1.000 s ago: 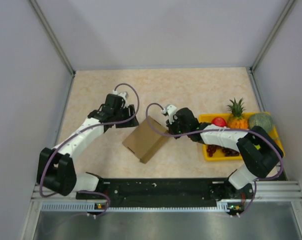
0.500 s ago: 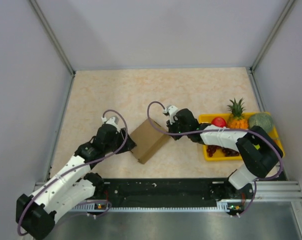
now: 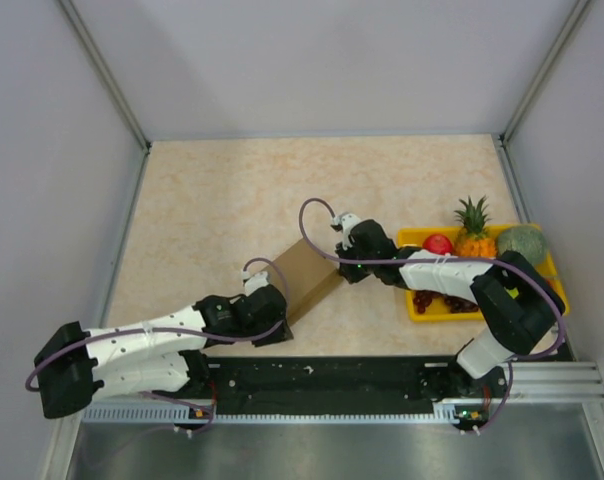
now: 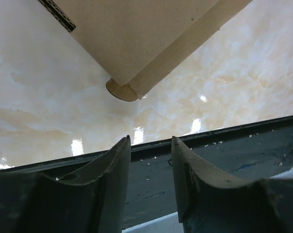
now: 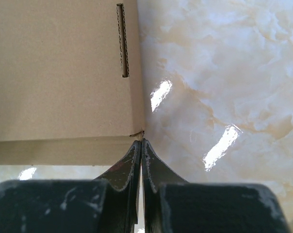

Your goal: Fold the paper box

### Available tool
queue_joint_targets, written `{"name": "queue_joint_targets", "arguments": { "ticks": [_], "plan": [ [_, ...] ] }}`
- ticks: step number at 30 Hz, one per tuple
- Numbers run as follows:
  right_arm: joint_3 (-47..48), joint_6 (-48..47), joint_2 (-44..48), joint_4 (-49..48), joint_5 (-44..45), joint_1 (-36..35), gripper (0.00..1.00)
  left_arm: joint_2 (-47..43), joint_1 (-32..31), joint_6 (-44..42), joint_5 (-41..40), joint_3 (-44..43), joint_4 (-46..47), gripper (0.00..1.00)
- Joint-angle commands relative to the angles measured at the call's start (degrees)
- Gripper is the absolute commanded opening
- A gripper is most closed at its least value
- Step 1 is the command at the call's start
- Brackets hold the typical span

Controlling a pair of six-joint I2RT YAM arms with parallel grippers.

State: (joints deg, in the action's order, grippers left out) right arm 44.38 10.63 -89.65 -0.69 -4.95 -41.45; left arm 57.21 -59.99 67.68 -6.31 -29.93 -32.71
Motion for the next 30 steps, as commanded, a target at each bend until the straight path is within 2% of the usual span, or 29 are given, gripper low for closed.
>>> {"name": "queue_joint_targets", "arguments": {
  "ticks": [1, 3, 4, 5, 7, 10, 13, 16, 17, 19, 23, 27, 30],
  "plan": [
    [3.6, 1.8, 1.0, 1.9, 1.1, -1.2, 0.0, 0.3, -2.2, 7.8, -10.0, -3.3, -2.5, 0.47],
    [3.6, 1.6, 1.2, 3.1, 1.6, -1.2, 0.0, 0.3, -2.2, 4.9, -13.1, -5.6, -3.9, 0.51],
    [3.9, 0.9, 1.4, 3.3, 2.6, -1.3, 0.0, 0.5, -2.2, 3.2, -15.0, -5.9, -2.9, 0.57],
    [4.0, 0.2, 1.3, 3.6, 2.7, -1.1, 0.0, 1.7, -0.7, 0.8, -13.8, -6.3, -0.3, 0.59],
    [4.7, -1.6, 1.1, 3.7, 2.3, -1.1, 0.0, 3.6, 2.1, -3.5, -10.4, -9.3, -2.4, 0.61],
    [5.5, -2.0, 0.4, 4.0, 1.7, -0.5, 0.0, 6.4, 7.5, -9.0, -8.8, -14.1, -6.9, 0.61],
    [6.2, -2.5, -0.4, 3.9, 1.3, -0.4, 0.0, 4.8, 12.2, -15.3, -10.0, -16.5, -7.8, 0.61],
    [6.9, -2.8, -1.4, 3.9, 1.3, 0.0, 0.0, 3.2, 20.3, -21.9, -4.2, -15.9, -4.8, 0.57],
    [7.2, -2.9, -1.5, 4.1, 0.9, 0.1, 0.0, 3.7, 24.0, -24.9, 0.3, -15.1, -4.0, 0.57],
    [7.9, -4.2, -2.5, 4.1, -0.6, 0.5, 0.0, 5.4, 26.6, -27.3, 1.0, -15.8, -5.1, 0.6],
    [9.4, -7.1, -4.3, 4.3, -3.0, 1.1, 0.0, 12.2, 31.6, -34.6, 2.3, -20.9, -2.5, 0.72],
    [10.5, -9.1, -5.4, 4.6, -4.3, 2.1, 0.0, 21.9, 35.8, -39.7, 6.0, -25.8, -1.1, 0.75],
    [11.2, -10.4, -5.9, 4.6, -5.9, 3.2, 0.0, 29.2, 37.8, -45.0, 11.8, -30.5, -1.7, 0.78]
  ]
}}
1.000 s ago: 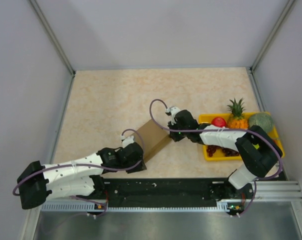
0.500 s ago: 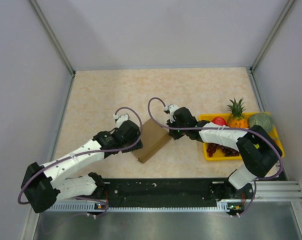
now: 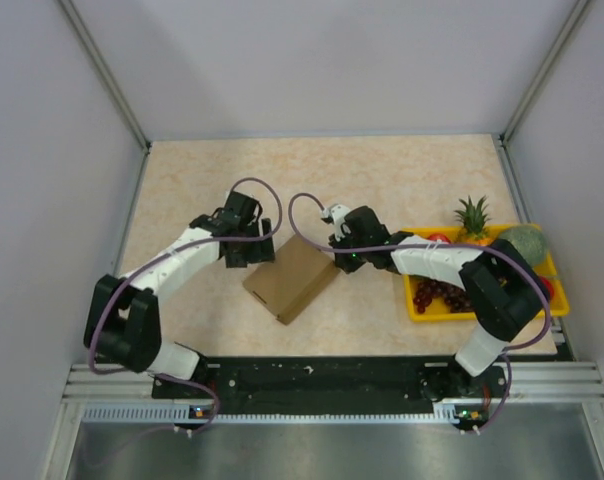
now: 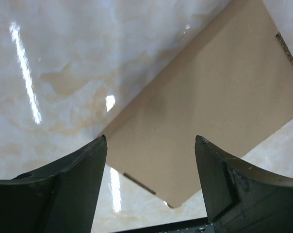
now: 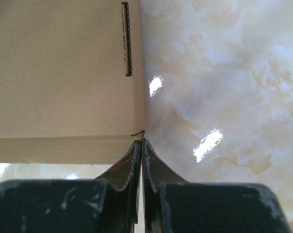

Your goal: Fold the paper box

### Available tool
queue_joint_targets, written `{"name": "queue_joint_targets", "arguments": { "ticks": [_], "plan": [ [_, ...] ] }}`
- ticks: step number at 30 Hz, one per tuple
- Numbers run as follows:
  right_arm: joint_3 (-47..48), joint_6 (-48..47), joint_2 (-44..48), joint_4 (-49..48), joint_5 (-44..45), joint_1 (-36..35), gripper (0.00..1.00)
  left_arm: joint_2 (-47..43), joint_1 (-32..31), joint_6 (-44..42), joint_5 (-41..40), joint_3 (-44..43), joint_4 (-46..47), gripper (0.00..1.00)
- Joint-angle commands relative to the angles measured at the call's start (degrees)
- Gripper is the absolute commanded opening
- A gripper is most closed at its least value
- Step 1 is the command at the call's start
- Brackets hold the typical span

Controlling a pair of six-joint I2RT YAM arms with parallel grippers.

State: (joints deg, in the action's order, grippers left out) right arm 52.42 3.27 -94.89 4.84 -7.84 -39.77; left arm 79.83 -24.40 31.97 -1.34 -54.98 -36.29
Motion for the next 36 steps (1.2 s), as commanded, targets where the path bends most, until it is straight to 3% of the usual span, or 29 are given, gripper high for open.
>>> {"name": "queue_joint_targets", "arguments": {
  "ticks": [1, 6, 11, 19, 21, 23, 24, 25, 26, 31, 34, 36],
  "plan": [
    [3.6, -3.0, -0.8, -1.0, -3.8, 1.7, 0.0, 8.5, 2.8, -10.9, 11.1, -6.6, 1.1, 0.78],
    [4.8, -6.1, -2.8, -1.1, -6.6, 2.7, 0.0, 17.2, 3.3, -18.2, 18.2, -11.5, 0.3, 0.8],
    [4.9, -4.9, -3.5, -2.1, -7.7, 3.5, 0.0, 19.3, 3.2, -19.0, 21.6, -9.1, 1.9, 0.78],
    [7.8, 5.4, -5.0, -2.4, -8.1, 4.0, 0.0, 16.1, 2.7, -8.9, 19.1, -0.3, 7.2, 0.59],
    [12.8, 9.3, -7.3, 3.0, -6.1, 4.1, 0.0, 14.6, 2.4, -4.4, 15.8, 1.8, 9.5, 0.58],
    [16.0, 11.2, -10.0, 9.1, -4.7, 4.3, 0.1, 12.6, 2.3, 0.3, 14.1, 5.0, 11.5, 0.57],
    [17.2, 12.8, -9.9, 10.4, -2.4, 4.6, 0.19, 12.0, 2.3, 1.4, 13.2, 5.8, 11.9, 0.57],
    [17.4, 13.1, -8.9, 11.3, -1.9, 4.9, 0.35, 11.2, 2.3, 3.6, 11.4, 7.3, 12.3, 0.57],
    [17.4, 12.9, -8.1, 12.6, -0.2, 5.1, 0.39, 10.9, 2.3, 4.3, 10.9, 8.0, 12.7, 0.56],
    [8.2, 5.4, 3.5, 12.2, 3.9, 3.5, 0.46, 10.6, 2.3, 4.9, 8.8, 8.3, 12.1, 0.56],
    [-2.8, 1.2, 13.7, 3.7, -2.0, -0.1, 0.46, 10.5, 2.3, 4.8, 7.9, 7.9, 11.7, 0.56],
    [-10.9, -0.4, 20.7, -1.3, -4.0, -6.5, 0.44, 11.2, 2.3, 5.0, 8.8, 7.2, 11.7, 0.55]
  ]
}}
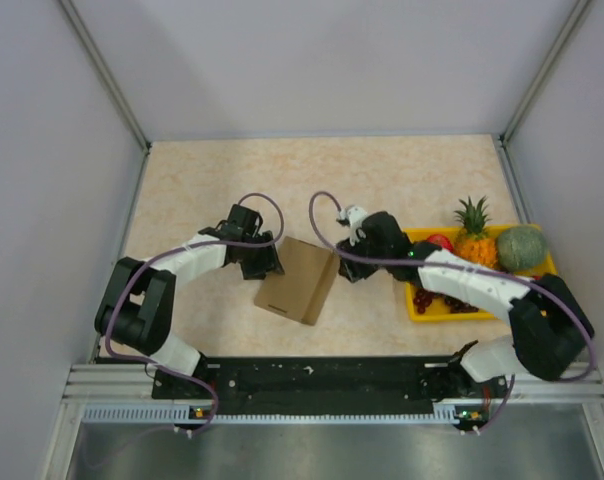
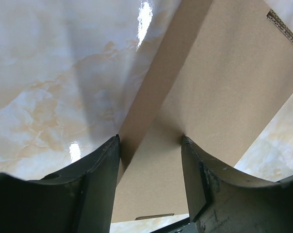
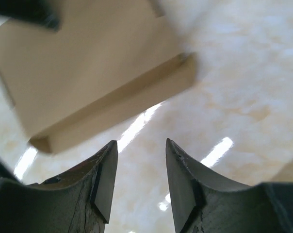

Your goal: Fold the paper box

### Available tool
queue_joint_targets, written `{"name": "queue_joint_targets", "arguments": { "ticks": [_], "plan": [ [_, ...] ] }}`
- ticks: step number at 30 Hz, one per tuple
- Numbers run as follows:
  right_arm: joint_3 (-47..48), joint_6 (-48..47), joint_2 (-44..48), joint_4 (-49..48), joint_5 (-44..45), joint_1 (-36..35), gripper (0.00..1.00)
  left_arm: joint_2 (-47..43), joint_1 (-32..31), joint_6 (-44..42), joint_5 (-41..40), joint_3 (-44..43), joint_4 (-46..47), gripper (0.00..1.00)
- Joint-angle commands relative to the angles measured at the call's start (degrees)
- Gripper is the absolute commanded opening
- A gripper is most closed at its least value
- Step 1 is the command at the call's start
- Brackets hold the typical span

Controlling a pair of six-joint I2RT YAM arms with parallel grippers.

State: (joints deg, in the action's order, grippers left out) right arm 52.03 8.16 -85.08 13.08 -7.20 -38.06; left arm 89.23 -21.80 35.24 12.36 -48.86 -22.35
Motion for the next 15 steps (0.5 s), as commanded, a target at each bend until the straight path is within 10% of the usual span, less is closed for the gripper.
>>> {"name": "queue_joint_targets", "arguments": {
  "ticks": [1, 7, 15],
  "plan": [
    [-12.9, -6.1, 12.9, -13.0, -4.1, -11.5, 0.44, 1.9, -0.2, 2.2, -4.8, 0.7, -2.8, 0.55],
    [-19.4, -4.1, 13.6, -19.9, 5.2, -24.4, 0.44, -0.2, -0.2, 2.8, -4.5, 1.7, -3.1, 0.55],
    [-20.8, 35.6, 6.5, -25.9, -10.8, -5.8, 0.53, -2.2, -0.2, 3.6, -1.8, 4.7, -0.9, 0.57]
  ]
}}
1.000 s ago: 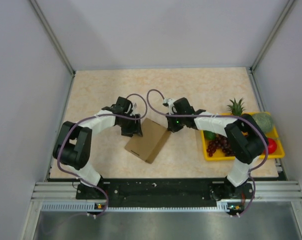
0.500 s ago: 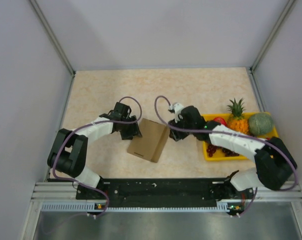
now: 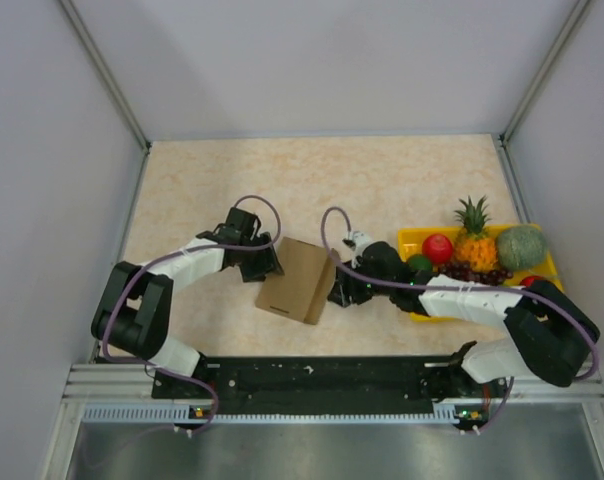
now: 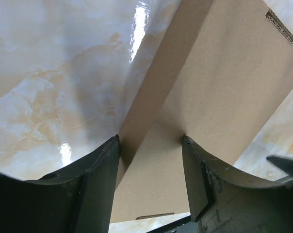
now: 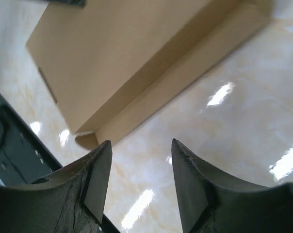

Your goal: Fold the paper box

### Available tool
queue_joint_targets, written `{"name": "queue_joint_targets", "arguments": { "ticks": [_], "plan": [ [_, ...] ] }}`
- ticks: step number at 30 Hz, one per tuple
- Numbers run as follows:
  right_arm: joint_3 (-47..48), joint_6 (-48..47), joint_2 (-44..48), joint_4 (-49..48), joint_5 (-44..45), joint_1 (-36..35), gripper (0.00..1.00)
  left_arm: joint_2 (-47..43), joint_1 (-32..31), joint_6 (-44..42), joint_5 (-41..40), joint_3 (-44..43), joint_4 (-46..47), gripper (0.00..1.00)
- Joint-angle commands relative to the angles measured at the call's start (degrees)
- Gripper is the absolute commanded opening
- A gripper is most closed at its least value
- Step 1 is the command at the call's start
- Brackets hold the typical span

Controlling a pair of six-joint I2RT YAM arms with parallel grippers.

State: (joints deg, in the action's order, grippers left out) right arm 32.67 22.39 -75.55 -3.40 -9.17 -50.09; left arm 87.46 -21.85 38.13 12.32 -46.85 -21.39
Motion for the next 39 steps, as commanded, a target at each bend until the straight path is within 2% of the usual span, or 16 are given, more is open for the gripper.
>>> {"name": "queue_joint_targets", "arguments": {
  "ticks": [1, 6, 8, 13, 17, 19, 20, 22, 23, 26, 27, 28, 30, 33, 39],
  "plan": [
    [-1.9, 24.1, -4.7, -10.9, -8.8, 7.1, 0.52, -0.5, -0.1, 1.0, -1.1, 3.0, -1.7, 0.57],
    [-3.3, 36.8, -10.0, -18.5, -6.6, 8.4, 0.4, -1.6, -0.1, 2.0, -0.5, 4.4, -0.7, 0.57],
    [-3.8, 41.0, -12.4, -20.3, -5.3, 8.3, 0.39, -2.0, -0.1, 2.1, -0.1, 4.8, -0.4, 0.57],
    [-3.2, 44.6, -17.3, -24.3, -3.1, 8.3, 0.33, -1.9, -0.1, 2.4, 0.7, 5.2, 0.6, 0.57],
    [-1.7, 43.3, -20.6, -25.9, -2.4, 8.2, 0.26, -1.8, -0.1, 2.3, 1.2, 5.3, 0.8, 0.56],
    [-0.8, 42.0, -21.0, -25.6, -2.2, 8.3, 0.15, -1.9, -0.1, 2.4, 1.5, 5.5, 1.0, 0.56],
    [-0.5, 40.6, -20.5, -24.4, -1.8, 8.3, 0.06, -2.2, -0.1, 2.5, 1.7, 5.7, 1.3, 0.56],
    [2.0, 38.2, -17.7, -20.8, -0.9, 8.1, 0.0, -2.6, -0.1, 3.1, 2.7, 6.2, 2.2, 0.56],
    [3.5, 34.3, -16.3, -14.5, -0.4, 7.9, 0.0, -3.2, -0.1, 3.6, 3.3, 7.1, 4.1, 0.56],
    [12.3, 22.6, -12.4, -3.7, 0.4, 6.8, 0.0, -6.1, -0.4, 6.4, 7.3, 10.9, 9.0, 0.56],
    [15.3, 19.6, -12.3, 6.9, 0.7, 6.6, 0.0, -7.0, -0.5, 9.0, 8.2, 12.3, 13.4, 0.57],
    [21.1, 13.8, -12.1, 10.7, 1.1, 6.3, 0.0, -8.1, -0.7, 10.3, 10.4, 13.6, 16.5, 0.58],
    [25.6, 9.4, -12.1, 19.8, 1.8, 5.8, 0.0, -10.7, -1.5, 14.7, 11.6, 17.1, 24.2, 0.57],
    [33.3, 3.8, -12.8, 29.5, 2.5, 5.7, 0.0, -11.4, -3.5, 18.3, 12.3, 17.9, 27.5, 0.57],
    [42.2, -5.8, -13.8, 39.0, 5.0, 3.5, 0.0, -7.8, -9.3, 21.8, 11.5, 16.0, 33.5, 0.59]
  ]
}}
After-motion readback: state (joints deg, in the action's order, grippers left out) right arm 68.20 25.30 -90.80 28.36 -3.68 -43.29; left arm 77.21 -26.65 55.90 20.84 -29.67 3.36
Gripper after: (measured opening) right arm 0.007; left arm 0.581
